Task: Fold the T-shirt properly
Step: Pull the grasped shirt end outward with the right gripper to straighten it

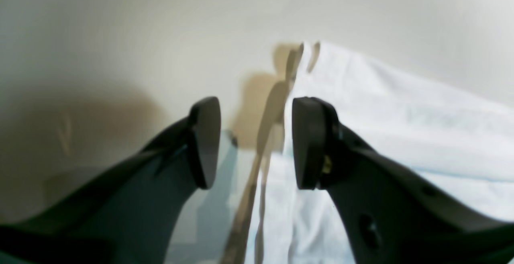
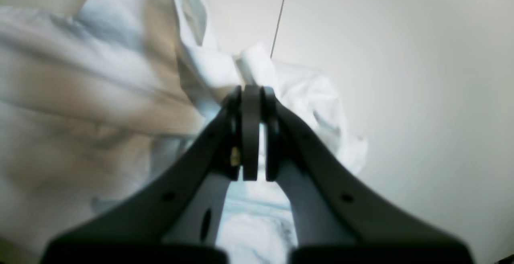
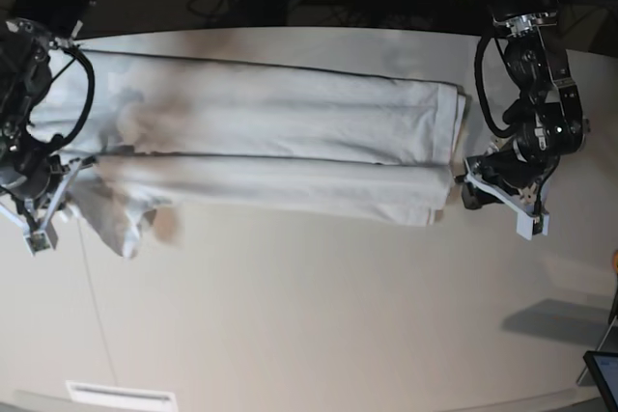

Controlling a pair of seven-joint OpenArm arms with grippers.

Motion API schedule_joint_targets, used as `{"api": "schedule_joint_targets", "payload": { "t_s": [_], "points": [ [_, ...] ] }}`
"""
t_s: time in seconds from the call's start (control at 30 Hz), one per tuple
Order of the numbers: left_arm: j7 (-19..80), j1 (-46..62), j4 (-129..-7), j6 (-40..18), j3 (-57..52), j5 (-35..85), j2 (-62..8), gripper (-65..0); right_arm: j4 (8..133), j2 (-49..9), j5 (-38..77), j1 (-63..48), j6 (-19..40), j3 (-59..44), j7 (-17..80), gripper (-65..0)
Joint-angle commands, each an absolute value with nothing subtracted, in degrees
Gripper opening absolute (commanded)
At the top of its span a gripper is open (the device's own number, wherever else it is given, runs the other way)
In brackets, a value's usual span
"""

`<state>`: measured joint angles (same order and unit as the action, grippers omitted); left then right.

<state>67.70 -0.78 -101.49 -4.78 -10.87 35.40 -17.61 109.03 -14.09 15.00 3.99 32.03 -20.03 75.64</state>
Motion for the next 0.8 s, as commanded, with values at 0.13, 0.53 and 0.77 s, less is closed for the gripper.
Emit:
{"api": "schedule_joint_targets", "payload": {
  "t_s": [0.13,0.53,0.77],
  "points": [
    [66.59,-1.71,-102.37,-5.14,-11.21,35.82,-19.12,-37.1,113.10,-14.55,15.16,-2.33,32.04,-20.62,74.77,-65.0],
    [66.59,-1.71,-102.37,-5.14,-11.21,35.82,-19.30,-37.1,113.54,-15.34,27.21,-15.60,38.46,-33.36,70.81,-65.0],
    [66.59,-1.71,-102.37,-5.14,-11.21,35.82,-19.30,-37.1,113.54,-15.52,35.91,-22.99,40.00,-41.54,71.16,-65.0]
  ]
}}
